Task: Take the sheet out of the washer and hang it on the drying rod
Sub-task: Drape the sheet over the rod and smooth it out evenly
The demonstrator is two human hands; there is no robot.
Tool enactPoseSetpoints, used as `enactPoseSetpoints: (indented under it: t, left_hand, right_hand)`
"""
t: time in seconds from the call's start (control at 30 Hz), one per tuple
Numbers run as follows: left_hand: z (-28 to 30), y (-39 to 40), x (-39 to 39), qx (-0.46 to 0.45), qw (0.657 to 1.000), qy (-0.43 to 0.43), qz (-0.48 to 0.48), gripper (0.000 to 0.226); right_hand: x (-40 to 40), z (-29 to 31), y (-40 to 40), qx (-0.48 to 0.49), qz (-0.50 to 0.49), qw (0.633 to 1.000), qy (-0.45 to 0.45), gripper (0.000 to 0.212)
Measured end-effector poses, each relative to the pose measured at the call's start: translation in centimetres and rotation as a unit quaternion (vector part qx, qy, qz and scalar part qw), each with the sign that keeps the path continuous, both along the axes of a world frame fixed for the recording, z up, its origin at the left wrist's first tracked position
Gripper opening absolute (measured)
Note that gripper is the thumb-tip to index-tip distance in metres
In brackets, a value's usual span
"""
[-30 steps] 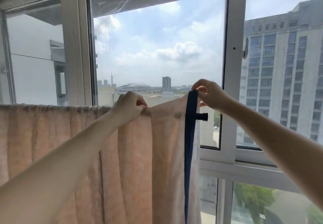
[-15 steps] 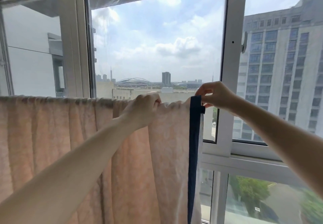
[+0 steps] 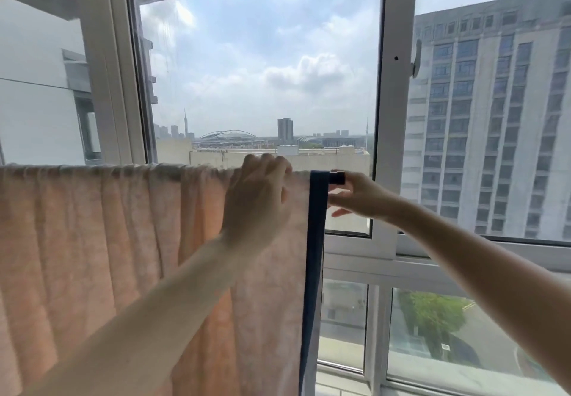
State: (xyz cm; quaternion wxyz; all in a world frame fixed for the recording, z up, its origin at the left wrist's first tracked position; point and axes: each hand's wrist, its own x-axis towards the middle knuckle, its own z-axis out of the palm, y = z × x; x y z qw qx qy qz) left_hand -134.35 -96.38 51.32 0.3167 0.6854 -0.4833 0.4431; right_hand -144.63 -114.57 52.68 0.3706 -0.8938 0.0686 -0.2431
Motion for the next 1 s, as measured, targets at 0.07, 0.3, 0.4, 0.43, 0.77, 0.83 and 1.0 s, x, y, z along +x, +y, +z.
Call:
enactPoseSetpoints:
  t: [0.07,0.3,0.4,0.43,0.77,0.83,1.0]
  left_hand:
    - [-1.3,-1.0,-1.8,0.014,0.999,-0.027,-0.02,0.015]
    - [-5.1,-3.4,-5.0,0.112,0.987,0.116,-0.002,0.041]
    - [-6.1,-3.9,-4.8,0.087,0.988,0.128,0.003,0.054]
    - [-6.4,-3.8,-4.6,0.083,0.986,0.142,-0.007,0.052]
    - [-11.7,-1.2,-3.4,0.044,0.959,0.261,-0.1,0.022]
    - [-13.3,-0.4,-3.2,0.061,0.951,0.29,-0.094,0.021]
    - [-18.4,1.2,-2.9,0.11,0.926,0.35,-0.092,0.011]
  right_hand:
    - [0.0,-0.5,0.4,0.043,0.03,0.998,0.019,0.034]
    - [-0.7,-3.7,2.0,0.073,-0.002,0.997,-0.023,0.028]
    - [-0.9,-5.0,2.8,0.056,-0.004,0.998,-0.017,0.025]
    - [-1.0,-5.4,2.9,0.056,0.001,0.998,-0.019,0.022]
    - [-0.2,-11.7,4.4,0.079,-0.052,0.993,-0.064,0.015]
    - [-0.3,-14.0,4.8,0.092,-0.062,0.993,-0.045,0.016]
    - [-0.8,-21.5,6.5,0.131,-0.094,0.987,0.006,0.023]
